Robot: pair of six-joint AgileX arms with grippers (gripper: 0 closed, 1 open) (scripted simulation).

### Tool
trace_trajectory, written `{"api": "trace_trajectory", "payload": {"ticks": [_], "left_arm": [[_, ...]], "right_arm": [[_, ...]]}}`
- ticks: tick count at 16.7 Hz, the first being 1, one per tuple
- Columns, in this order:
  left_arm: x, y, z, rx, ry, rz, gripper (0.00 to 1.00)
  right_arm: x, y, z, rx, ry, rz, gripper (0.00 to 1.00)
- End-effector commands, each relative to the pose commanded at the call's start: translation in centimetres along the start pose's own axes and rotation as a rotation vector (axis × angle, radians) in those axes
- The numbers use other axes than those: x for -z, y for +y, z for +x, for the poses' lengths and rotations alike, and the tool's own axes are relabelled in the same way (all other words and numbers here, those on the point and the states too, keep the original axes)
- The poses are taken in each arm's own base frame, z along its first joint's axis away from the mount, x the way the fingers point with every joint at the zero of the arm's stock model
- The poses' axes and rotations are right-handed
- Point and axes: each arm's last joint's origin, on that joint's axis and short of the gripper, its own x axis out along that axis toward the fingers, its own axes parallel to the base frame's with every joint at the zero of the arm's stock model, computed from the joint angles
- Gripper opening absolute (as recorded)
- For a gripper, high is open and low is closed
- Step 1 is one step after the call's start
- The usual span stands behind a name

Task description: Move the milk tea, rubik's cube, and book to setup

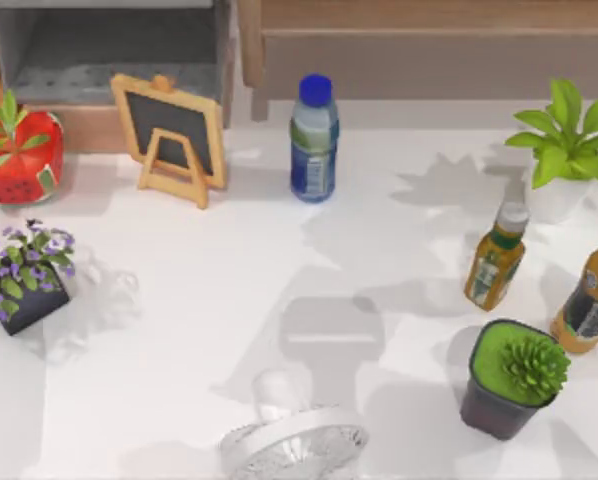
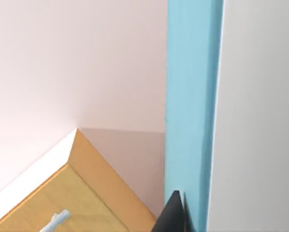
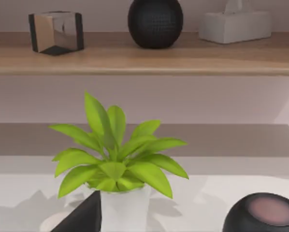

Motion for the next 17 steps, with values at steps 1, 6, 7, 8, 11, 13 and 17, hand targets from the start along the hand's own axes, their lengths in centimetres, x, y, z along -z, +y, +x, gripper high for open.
{"api": "trace_trajectory", "payload": {"ticks": [1,6,7,8,11,13,17], "left_arm": [[0.8,0.3,-1.4,0.010,0.014,0.080,0.00],[7.7,1.4,-8.8,0.031,0.224,0.521,0.00],[9.5,1.2,-10.3,0.050,0.283,0.598,0.00],[11.3,0.7,-11.8,0.076,0.342,0.662,0.00],[15.7,-2.3,-16.1,0.198,0.482,0.767,0.00],[17.6,-5.0,-18.3,0.293,0.536,0.786,0.00],[19.4,-9.5,-20.9,0.447,0.588,0.777,0.00]], "right_arm": [[0.0,0.0,0.0,0.000,0.000,0.000,1.00],[0.0,0.0,0.0,0.000,0.000,0.000,1.00],[0.0,0.0,0.0,0.000,0.000,0.000,1.00],[0.0,0.0,0.0,0.000,0.000,0.000,1.00],[0.0,0.0,0.0,0.000,0.000,0.000,1.00],[0.0,0.0,0.0,0.000,0.000,0.000,1.00],[0.0,0.0,0.0,0.000,0.000,0.000,1.00]]}}
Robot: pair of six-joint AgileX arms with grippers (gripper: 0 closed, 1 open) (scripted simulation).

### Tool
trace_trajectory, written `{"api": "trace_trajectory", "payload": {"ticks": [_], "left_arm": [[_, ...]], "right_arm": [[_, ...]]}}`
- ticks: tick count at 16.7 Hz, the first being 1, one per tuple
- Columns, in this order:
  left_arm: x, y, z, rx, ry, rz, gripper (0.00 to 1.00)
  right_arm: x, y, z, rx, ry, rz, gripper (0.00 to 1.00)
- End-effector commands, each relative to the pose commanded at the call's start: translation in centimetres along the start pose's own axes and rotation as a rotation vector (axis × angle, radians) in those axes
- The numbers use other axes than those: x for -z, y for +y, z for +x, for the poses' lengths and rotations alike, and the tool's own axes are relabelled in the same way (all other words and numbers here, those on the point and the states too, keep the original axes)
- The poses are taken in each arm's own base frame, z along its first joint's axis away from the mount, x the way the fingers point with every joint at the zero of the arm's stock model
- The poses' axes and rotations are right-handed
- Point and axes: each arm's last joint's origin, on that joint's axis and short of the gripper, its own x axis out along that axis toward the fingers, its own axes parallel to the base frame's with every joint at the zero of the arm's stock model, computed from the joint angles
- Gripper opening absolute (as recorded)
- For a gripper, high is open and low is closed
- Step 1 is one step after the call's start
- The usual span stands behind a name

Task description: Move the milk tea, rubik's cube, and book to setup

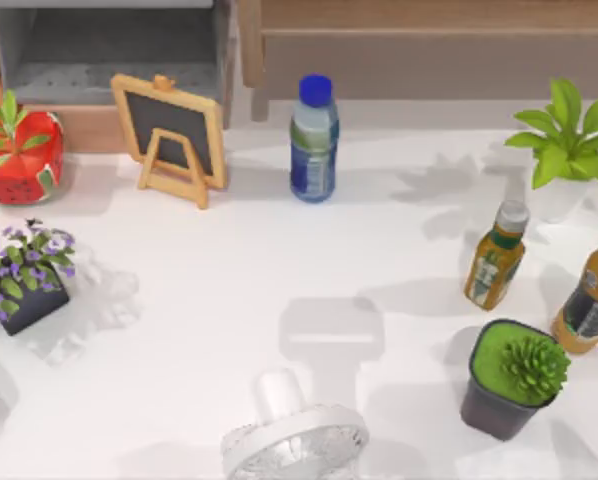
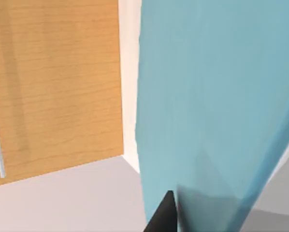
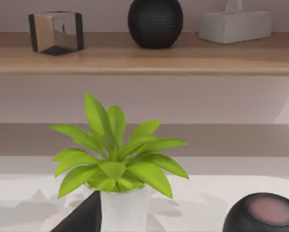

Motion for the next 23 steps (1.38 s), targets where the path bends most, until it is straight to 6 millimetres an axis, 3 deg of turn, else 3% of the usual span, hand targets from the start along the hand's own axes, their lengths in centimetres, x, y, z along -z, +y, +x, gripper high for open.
{"api": "trace_trajectory", "payload": {"ticks": [2,15,23], "left_arm": [[-0.48,-0.94,0.05,0.033,-0.006,0.007,0.00],[-0.48,-0.90,0.55,0.033,-0.006,0.007,0.00],[-0.48,-0.90,0.55,0.033,-0.006,0.007,0.60]], "right_arm": [[0.00,0.00,0.00,0.000,0.000,0.000,1.00],[0.00,0.00,0.00,0.000,0.000,0.000,1.00],[0.00,0.00,0.00,0.000,0.000,0.000,1.00]]}}
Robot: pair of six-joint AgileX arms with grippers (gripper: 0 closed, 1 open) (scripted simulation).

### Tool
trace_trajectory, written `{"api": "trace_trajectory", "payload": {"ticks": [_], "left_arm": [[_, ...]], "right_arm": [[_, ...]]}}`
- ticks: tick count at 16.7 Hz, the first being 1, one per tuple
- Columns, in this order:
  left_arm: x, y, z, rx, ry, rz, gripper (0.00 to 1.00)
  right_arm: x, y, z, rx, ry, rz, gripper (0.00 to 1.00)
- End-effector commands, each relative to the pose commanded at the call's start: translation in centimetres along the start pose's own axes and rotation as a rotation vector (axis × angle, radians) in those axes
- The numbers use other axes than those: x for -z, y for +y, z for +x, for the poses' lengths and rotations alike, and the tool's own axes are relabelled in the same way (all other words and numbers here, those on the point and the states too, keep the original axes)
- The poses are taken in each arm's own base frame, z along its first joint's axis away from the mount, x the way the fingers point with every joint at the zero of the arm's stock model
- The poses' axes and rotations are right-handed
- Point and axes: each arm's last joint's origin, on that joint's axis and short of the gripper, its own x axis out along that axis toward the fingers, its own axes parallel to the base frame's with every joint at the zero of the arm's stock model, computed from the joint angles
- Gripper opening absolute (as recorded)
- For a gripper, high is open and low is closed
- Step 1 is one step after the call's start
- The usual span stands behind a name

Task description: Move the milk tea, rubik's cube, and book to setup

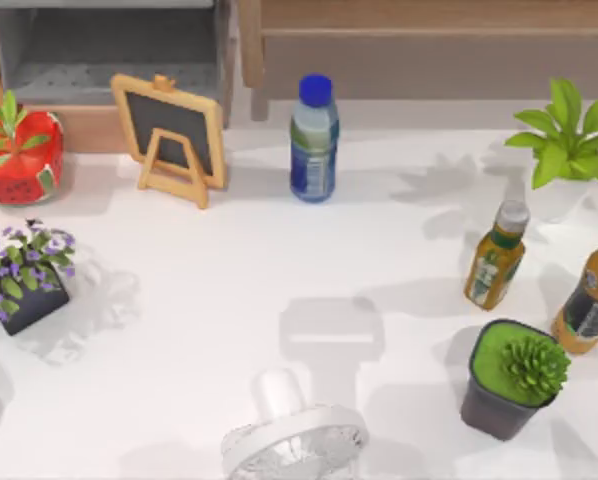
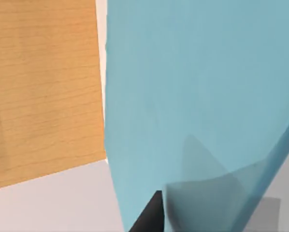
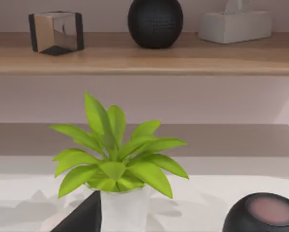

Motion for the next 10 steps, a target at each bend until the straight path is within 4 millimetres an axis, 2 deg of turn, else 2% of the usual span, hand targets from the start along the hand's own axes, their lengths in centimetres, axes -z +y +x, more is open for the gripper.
{"api": "trace_trajectory", "payload": {"ticks": [5,10], "left_arm": [[0.00,0.00,0.00,0.000,0.000,0.000,0.98],[0.00,0.00,0.00,0.000,0.000,0.000,1.00]], "right_arm": [[0.00,0.00,0.00,0.000,0.000,0.000,1.00],[0.00,0.00,0.00,0.000,0.000,0.000,1.00]]}}
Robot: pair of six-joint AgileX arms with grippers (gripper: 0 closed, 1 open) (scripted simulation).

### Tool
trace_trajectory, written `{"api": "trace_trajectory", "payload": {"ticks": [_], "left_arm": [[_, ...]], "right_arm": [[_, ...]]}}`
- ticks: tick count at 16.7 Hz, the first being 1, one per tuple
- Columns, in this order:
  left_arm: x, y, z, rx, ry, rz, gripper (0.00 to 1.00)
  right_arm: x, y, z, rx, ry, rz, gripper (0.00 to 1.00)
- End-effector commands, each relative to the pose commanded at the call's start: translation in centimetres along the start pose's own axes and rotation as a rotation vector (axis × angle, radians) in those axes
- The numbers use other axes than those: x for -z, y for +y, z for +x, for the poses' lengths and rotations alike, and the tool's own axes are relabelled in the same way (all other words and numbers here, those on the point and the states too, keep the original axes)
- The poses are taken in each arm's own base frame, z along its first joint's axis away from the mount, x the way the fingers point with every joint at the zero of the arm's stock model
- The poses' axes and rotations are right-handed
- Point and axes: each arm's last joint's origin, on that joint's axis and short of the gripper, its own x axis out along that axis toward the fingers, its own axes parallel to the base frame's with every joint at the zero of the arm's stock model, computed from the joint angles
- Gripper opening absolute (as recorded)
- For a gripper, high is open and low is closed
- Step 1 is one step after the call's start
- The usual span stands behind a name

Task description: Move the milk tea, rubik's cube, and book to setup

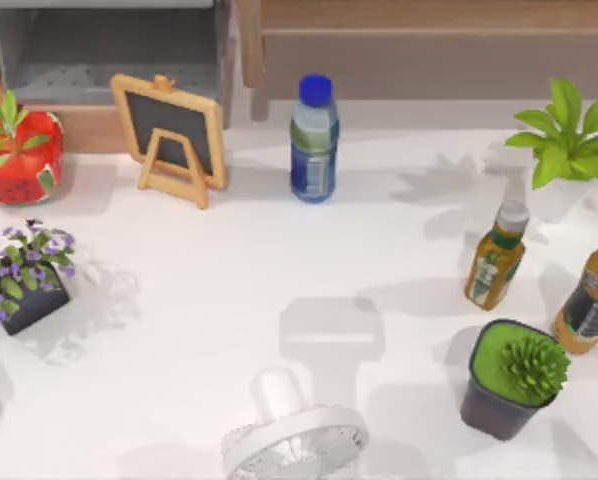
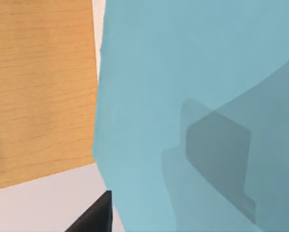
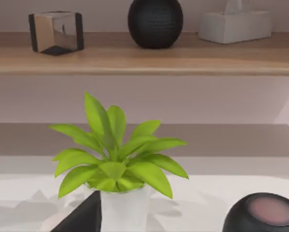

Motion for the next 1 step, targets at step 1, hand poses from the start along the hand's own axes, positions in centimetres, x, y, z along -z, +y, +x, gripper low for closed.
{"api": "trace_trajectory", "payload": {"ticks": [1], "left_arm": [[0.00,0.00,0.00,0.000,0.000,0.000,1.00]], "right_arm": [[0.00,0.00,0.00,0.000,0.000,0.000,1.00]]}}
